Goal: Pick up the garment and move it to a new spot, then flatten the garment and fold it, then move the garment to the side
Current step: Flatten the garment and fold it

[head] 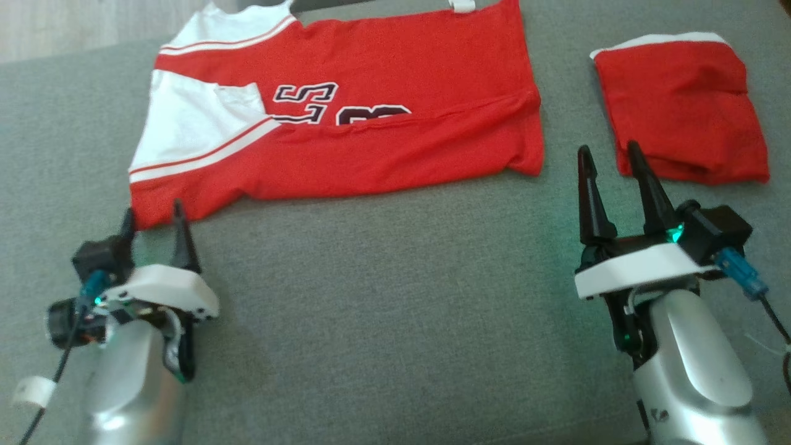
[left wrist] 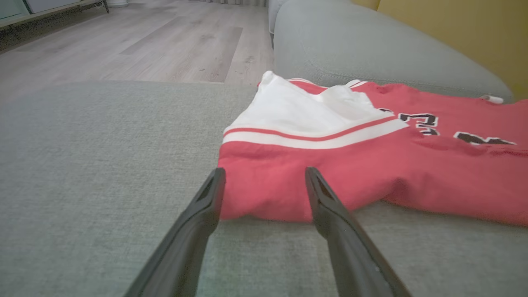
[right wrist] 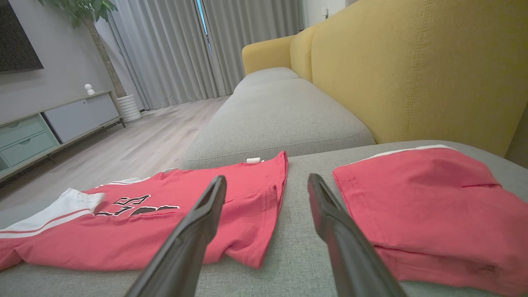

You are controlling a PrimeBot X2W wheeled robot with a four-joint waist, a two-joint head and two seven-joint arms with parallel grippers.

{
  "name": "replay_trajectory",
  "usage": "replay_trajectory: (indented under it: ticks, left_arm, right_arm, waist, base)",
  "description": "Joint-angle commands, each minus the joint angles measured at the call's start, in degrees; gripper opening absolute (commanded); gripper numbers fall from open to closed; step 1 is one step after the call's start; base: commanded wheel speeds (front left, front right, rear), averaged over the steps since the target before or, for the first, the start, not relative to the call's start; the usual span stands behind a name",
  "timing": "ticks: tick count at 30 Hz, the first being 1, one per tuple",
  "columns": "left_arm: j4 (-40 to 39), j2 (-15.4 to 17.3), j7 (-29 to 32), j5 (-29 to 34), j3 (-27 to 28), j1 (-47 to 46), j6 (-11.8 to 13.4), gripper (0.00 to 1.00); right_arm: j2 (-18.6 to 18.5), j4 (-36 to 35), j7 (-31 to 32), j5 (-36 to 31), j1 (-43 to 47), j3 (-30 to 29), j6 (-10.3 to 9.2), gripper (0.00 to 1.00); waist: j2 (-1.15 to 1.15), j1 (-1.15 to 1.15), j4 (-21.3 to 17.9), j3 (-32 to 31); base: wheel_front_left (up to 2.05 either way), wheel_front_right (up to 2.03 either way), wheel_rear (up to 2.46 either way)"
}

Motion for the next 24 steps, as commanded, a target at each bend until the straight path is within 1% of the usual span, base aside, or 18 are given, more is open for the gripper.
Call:
replay_trajectory:
  ticks: [1, 4, 7, 12, 13, 14, 15, 17, 19, 21, 24]
  left_arm:
    - [-0.2, 2.7, -0.1, 0.7, 1.7, -2.8, 1.1, 1.00]
    - [2.9, 4.1, 0.6, 1.0, 2.2, -4.5, 2.7, 1.00]
    - [5.8, 5.2, 1.5, 2.0, 1.4, -5.9, 3.4, 1.00]
    - [10.5, 5.3, 4.9, 2.1, -0.7, -7.9, 0.7, 1.00]
    - [10.5, 5.3, 4.9, 2.1, -0.7, -7.9, 0.7, 1.00]
    - [11.0, 5.2, 5.7, 2.1, -1.1, -8.1, 0.0, 0.83]
    - [11.4, 5.0, 6.2, 1.8, -1.4, -8.4, -0.7, 0.00]
    - [11.4, 4.7, 5.7, 1.3, -1.4, -8.8, -1.4, 0.00]
    - [10.6, 4.5, 3.8, 0.8, -1.1, -9.2, -1.4, 0.00]
    - [9.1, 4.3, 0.9, 0.4, -0.7, -9.7, -1.4, 0.00]
    - [6.2, 4.0, -2.7, 0.3, -0.8, -10.5, -1.9, 0.00]
  right_arm:
    - [0.5, -2.2, -0.4, 0.5, -2.6, 1.5, 0.37, 1.00]
    - [0.5, -2.4, -0.4, 0.9, -2.8, 2.1, 0.37, 1.00]
    - [0.6, -2.7, -0.4, 1.3, -3.0, 2.4, 0.37, 1.00]
    - [0.6, -2.8, -0.4, 1.9, -2.9, 2.4, 0.37, 1.00]
    - [0.6, -2.8, -0.4, 1.9, -2.9, 2.4, 0.37, 1.00]
    - [0.6, -2.7, -0.4, 2.0, -2.9, 2.4, 0.37, 1.00]
    - [0.6, -2.7, -0.4, 2.1, -2.9, 2.3, 0.37, 1.00]
    - [0.6, -2.3, -0.4, 2.1, -3.0, 2.2, 0.37, 1.00]
    - [0.6, -0.9, -0.4, 2.0, -3.3, 2.4, 0.37, 1.00]
    - [0.6, 1.9, 0.0, 2.2, -4.1, 2.6, 0.37, 1.00]
    - [0.6, 6.2, 2.3, 3.6, -6.5, 2.8, 0.37, 1.00]
  waist:
    - [0.00, -0.01, -0.5, 0.7]
    - [0.00, -0.01, -1.0, 1.4]
    - [0.00, -0.01, -1.4, 2.1]
    - [0.00, -0.01, -1.8, 2.5]
    - [0.00, -0.01, -1.8, 2.5]
    - [0.00, -0.01, -1.8, 2.5]
    - [0.00, -0.01, -1.7, 2.5]
    - [0.00, -0.01, -1.6, 2.3]
    - [0.00, -0.01, -1.3, 2.1]
    - [0.00, -0.01, -0.9, 2.0]
    - [0.00, -0.01, 0.1, 2.0]
  base:
    - [0.00, 0.00, 0.00]
    - [0.00, 0.00, 0.00]
    - [0.00, 0.00, 0.00]
    - [0.00, 0.00, 0.00]
    - [0.00, 0.00, 0.00]
    - [0.00, 0.00, 0.00]
    - [0.00, 0.00, 0.00]
    - [0.00, 0.00, 0.00]
    - [0.00, 0.00, 0.00]
    - [0.00, 0.00, 0.00]
    - [0.00, 0.00, 0.00]
